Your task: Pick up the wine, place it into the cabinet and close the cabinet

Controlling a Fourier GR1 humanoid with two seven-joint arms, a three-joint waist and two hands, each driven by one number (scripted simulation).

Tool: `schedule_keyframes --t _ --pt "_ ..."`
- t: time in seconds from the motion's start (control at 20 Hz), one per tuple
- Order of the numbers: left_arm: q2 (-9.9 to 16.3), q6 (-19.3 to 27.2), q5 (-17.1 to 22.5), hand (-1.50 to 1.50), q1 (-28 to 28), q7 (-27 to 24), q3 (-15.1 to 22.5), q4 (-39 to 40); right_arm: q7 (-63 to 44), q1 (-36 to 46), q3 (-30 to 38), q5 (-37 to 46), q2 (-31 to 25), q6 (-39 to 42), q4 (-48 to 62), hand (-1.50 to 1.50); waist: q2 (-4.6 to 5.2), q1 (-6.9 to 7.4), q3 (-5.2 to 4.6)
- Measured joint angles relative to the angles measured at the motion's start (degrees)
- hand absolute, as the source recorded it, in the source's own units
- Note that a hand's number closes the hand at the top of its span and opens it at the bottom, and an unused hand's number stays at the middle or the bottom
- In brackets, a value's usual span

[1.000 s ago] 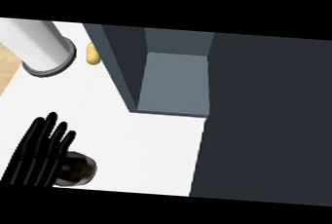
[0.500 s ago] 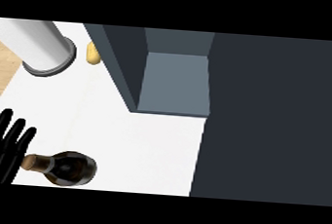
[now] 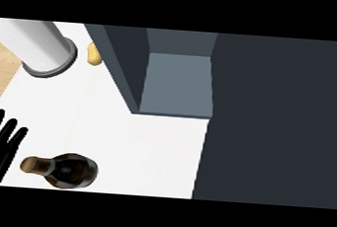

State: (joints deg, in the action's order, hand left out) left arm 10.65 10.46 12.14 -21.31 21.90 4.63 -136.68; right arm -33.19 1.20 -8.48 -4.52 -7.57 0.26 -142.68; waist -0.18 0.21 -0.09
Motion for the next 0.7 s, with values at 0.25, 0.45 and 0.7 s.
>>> schedule_keyframes --t 0.25,0.45,0.7 --pt "-0.99 -3.79 4.35 -1.50 -1.23 -2.81 -2.24 3.66 -1.69 0.58 -0.14 0.12 -0.11 0.04 -0.41 -1.50 0.02 -0.19 0.03" --pt "-1.76 -7.33 6.65 -1.50 -1.93 -7.19 -4.67 8.85 -0.19 -0.90 1.30 -0.05 -0.48 1.67 -0.48 -1.50 0.03 -0.30 0.05" --pt "-3.34 -9.88 5.18 -1.50 -3.21 -14.38 -6.38 14.47 -1.28 0.52 1.55 -0.02 -0.04 1.33 -0.45 -1.50 0.03 -0.26 0.05"
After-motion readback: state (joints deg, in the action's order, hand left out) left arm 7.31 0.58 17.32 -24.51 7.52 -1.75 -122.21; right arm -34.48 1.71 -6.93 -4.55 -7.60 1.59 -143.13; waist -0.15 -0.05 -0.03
